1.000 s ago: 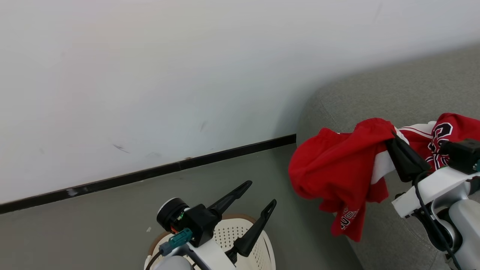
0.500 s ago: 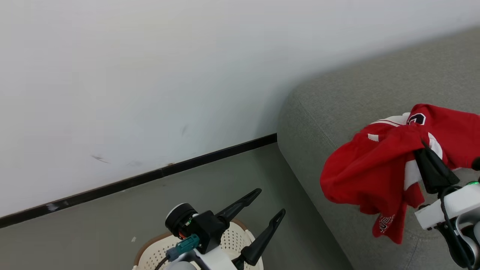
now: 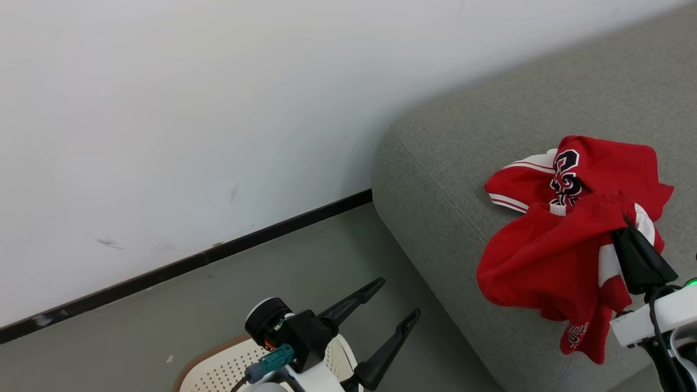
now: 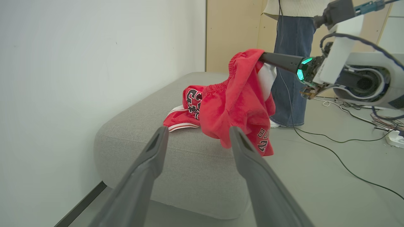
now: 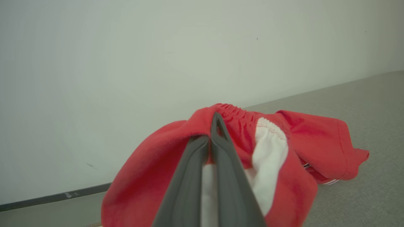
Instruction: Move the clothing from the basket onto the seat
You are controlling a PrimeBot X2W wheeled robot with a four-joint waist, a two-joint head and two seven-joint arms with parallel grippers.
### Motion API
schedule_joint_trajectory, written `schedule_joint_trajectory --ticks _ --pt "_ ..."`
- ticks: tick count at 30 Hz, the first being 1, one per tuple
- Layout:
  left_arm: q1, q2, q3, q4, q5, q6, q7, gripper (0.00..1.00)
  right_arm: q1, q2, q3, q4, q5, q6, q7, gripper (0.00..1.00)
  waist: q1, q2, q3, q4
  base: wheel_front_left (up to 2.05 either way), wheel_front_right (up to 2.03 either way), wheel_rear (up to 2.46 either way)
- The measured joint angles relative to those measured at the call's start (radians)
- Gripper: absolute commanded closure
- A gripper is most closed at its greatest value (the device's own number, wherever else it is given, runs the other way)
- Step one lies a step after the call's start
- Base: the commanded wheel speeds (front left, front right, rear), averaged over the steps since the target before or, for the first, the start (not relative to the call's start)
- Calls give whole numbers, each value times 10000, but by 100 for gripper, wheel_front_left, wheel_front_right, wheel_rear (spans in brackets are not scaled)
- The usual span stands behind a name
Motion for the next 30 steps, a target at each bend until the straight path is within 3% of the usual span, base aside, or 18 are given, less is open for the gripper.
schedule_joint_trajectory --ticks 6,13,21,30 --pt "0 59 104 -21 23 0 -2 0 -508 -77 -151 -59 418 0 119 100 0 0 219 -137 0 0 0" --pt "-2 234 316 -98 123 125 -4 0 -2592 -148 -892 196 1473 0 874 100 0 0 583 -119 0 0 0" --pt "-35 453 493 -234 263 278 -4 0 -5024 -713 -1720 1127 1404 0 1749 100 0 0 1068 80 0 0 0" --pt "-250 658 640 -623 520 497 2 0 -6783 -1674 -2472 2462 550 -2 2309 100 0 0 1611 471 0 0 0"
